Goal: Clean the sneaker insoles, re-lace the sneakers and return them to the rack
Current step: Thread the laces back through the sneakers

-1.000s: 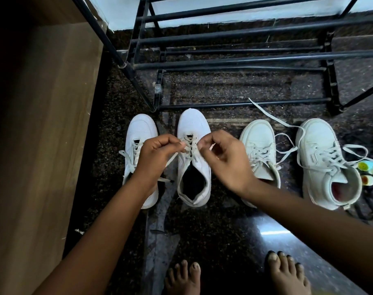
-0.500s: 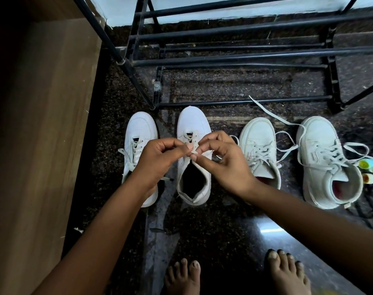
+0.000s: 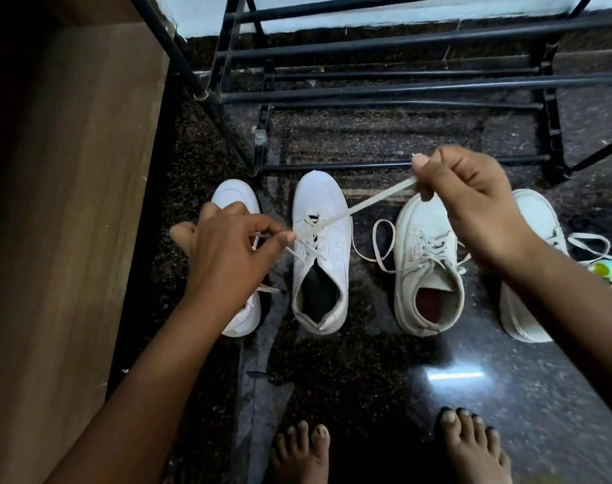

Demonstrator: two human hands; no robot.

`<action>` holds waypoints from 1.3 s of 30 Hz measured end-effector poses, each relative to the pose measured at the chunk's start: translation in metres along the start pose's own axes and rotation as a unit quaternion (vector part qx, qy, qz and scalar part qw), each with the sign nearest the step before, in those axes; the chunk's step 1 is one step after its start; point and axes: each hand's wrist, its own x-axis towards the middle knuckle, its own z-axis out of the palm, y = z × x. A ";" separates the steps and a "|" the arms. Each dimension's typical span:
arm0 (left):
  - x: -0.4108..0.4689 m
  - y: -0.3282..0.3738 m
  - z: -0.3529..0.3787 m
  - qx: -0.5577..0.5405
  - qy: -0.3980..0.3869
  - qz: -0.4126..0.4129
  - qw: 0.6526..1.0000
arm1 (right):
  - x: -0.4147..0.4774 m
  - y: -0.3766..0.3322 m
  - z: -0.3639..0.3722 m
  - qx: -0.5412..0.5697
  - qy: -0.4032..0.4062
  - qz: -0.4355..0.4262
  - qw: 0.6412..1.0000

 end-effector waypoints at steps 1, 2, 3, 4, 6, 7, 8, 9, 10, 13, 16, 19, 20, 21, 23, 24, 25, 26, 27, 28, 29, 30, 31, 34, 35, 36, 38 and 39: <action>0.000 0.002 -0.001 0.032 0.004 0.008 0.999 | 0.004 0.004 -0.001 -0.024 0.009 -0.010 1.000; 0.000 0.003 0.000 0.042 0.002 0.008 0.999 | 0.007 0.008 -0.001 -0.054 0.016 -0.019 0.998; -0.001 0.004 0.002 0.034 -0.005 0.004 0.999 | 0.009 0.012 0.000 -0.099 0.021 -0.024 0.995; -0.001 0.003 0.003 0.012 -0.010 -0.002 1.000 | 0.011 0.018 0.002 -0.170 0.022 -0.021 0.985; 0.000 0.003 0.007 -0.042 -0.021 -0.015 0.999 | 0.009 0.025 0.008 -0.335 -0.002 -0.004 0.942; 0.001 0.003 0.008 -0.061 -0.029 -0.018 0.998 | 0.007 0.025 0.013 -0.365 -0.039 -0.017 0.930; 0.003 0.005 0.010 -0.072 -0.038 -0.020 0.996 | 0.005 0.026 0.019 -0.342 -0.088 -0.045 0.935; 0.005 0.007 0.010 -0.080 -0.048 -0.019 0.995 | 0.003 0.024 0.027 -0.292 -0.140 -0.065 0.944; 0.007 0.009 0.011 -0.089 -0.055 -0.017 0.994 | -0.002 0.022 0.037 -0.236 -0.188 -0.069 0.951; 0.010 0.016 0.014 -0.128 -0.063 -0.009 0.990 | -0.013 0.026 0.065 -0.105 -0.238 0.011 0.965; 0.012 0.012 0.021 -0.164 -0.063 -0.012 0.984 | -0.017 0.039 0.076 -0.060 -0.161 0.063 0.983; 0.013 0.003 0.024 -0.194 -0.076 -0.048 0.977 | -0.014 0.048 0.067 -0.092 -0.113 0.045 0.988; 0.012 -0.001 0.025 -0.203 -0.077 -0.067 0.974 | -0.012 0.050 0.062 -0.104 -0.106 0.042 0.988; 0.012 -0.006 0.026 -0.214 -0.075 -0.079 0.971 | -0.011 0.052 0.058 -0.112 -0.104 0.041 0.987; 0.012 -0.019 0.026 -0.236 -0.074 -0.094 0.964 | -0.009 0.058 0.049 -0.131 -0.098 0.039 0.986; 0.011 -0.025 0.025 -0.233 -0.071 -0.098 0.965 | -0.007 0.061 0.045 -0.140 -0.092 0.039 0.985; 0.010 -0.032 0.024 -0.220 -0.066 -0.100 0.968 | -0.007 0.065 0.039 -0.151 -0.084 0.038 0.984; 0.009 -0.039 0.022 -0.205 -0.059 -0.104 0.971 | -0.006 0.069 0.034 -0.163 -0.075 0.039 0.983; 0.008 -0.048 0.022 -0.190 -0.051 -0.106 0.975 | -0.006 0.073 0.029 -0.173 -0.067 0.042 0.982; 0.008 -0.057 0.023 -0.167 -0.040 -0.109 0.979 | -0.006 0.078 0.024 -0.181 -0.060 0.049 0.980; 0.007 -0.066 0.025 -0.131 -0.030 -0.112 0.985 | -0.006 0.082 0.020 -0.187 -0.056 0.059 0.979; 0.007 -0.072 0.026 -0.090 -0.025 -0.112 0.989 | -0.005 0.086 0.017 -0.193 -0.052 0.071 0.977; 0.007 -0.078 0.028 -0.052 -0.022 -0.108 0.993 | -0.006 0.090 0.015 -0.201 -0.050 0.081 0.975; 0.008 -0.092 0.032 0.068 -0.016 -0.093 0.993 | -0.004 0.098 0.009 -0.238 -0.046 0.092 0.966; 0.008 -0.095 0.033 0.105 -0.016 -0.091 0.990 | -0.004 0.100 0.007 -0.253 -0.046 0.094 0.962; 0.009 -0.097 0.033 0.132 -0.016 -0.089 0.987 | -0.003 0.102 0.004 -0.270 -0.049 0.097 0.957; 0.010 -0.099 0.034 0.164 -0.026 -0.087 0.982 | -0.002 0.108 -0.001 -0.309 -0.064 0.098 0.944; 0.010 -0.100 0.036 0.174 -0.032 -0.087 0.980 | -0.002 0.112 -0.004 -0.329 -0.071 0.099 0.936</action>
